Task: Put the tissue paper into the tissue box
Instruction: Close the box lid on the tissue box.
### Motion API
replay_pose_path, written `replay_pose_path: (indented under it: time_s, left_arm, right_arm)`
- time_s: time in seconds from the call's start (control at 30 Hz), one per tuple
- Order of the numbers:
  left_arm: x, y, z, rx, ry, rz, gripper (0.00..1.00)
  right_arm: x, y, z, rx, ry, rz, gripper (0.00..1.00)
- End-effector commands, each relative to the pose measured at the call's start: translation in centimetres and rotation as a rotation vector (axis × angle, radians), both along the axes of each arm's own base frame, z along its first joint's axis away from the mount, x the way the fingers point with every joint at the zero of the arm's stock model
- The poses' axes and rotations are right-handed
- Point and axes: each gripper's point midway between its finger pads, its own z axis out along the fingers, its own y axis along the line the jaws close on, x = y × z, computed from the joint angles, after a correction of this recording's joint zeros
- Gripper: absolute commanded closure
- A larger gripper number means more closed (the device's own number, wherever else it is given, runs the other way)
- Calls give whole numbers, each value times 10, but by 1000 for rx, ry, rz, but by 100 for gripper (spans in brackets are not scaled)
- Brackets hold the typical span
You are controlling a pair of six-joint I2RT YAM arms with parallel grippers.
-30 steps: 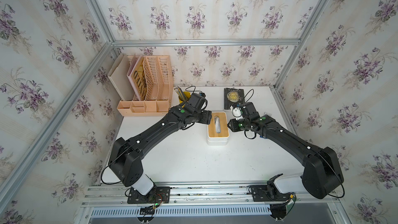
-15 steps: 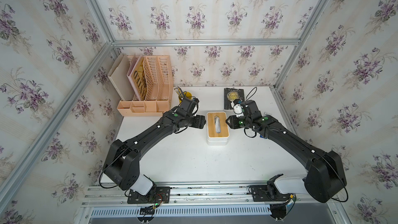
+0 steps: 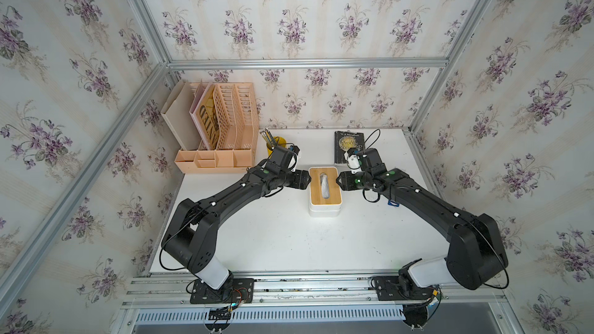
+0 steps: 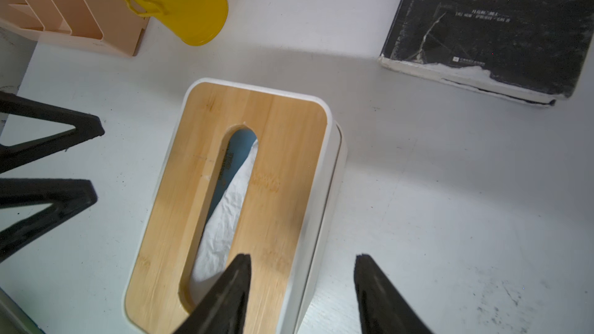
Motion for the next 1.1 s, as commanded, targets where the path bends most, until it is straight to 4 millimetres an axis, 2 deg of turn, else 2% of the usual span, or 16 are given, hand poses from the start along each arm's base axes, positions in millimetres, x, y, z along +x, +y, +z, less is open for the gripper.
replay_pose_path:
  time_s: [0.0, 0.13, 0.3, 0.43, 0.6, 0.77, 1.07]
  left_arm:
    - [5, -7, 9, -33, -39, -25, 20]
    - [7, -10, 9, -41, -36, -27, 20]
    - [9, -14, -1, -46, -1, -23, 20]
    - [9, -18, -12, -50, 22, -22, 20]
    - [7, -20, -16, -53, 27, -22, 20]
    - [8, -26, -19, -49, 41, -48, 20]
    - [9, -28, -30, -38, 56, -52, 20]
  right_arm:
    - [10, 10, 9, 36, -49, 26, 42]
    - [9, 8, 9, 31, -64, 24, 41]
    - [3, 9, 2, 29, -47, 55, 42]
    - [-1, 12, -4, 35, -31, 77, 49]
    - [-3, 13, -6, 44, -26, 86, 56]
    - [-7, 11, -17, 36, -6, 85, 64]
    - [-11, 9, -25, 23, 15, 81, 69]
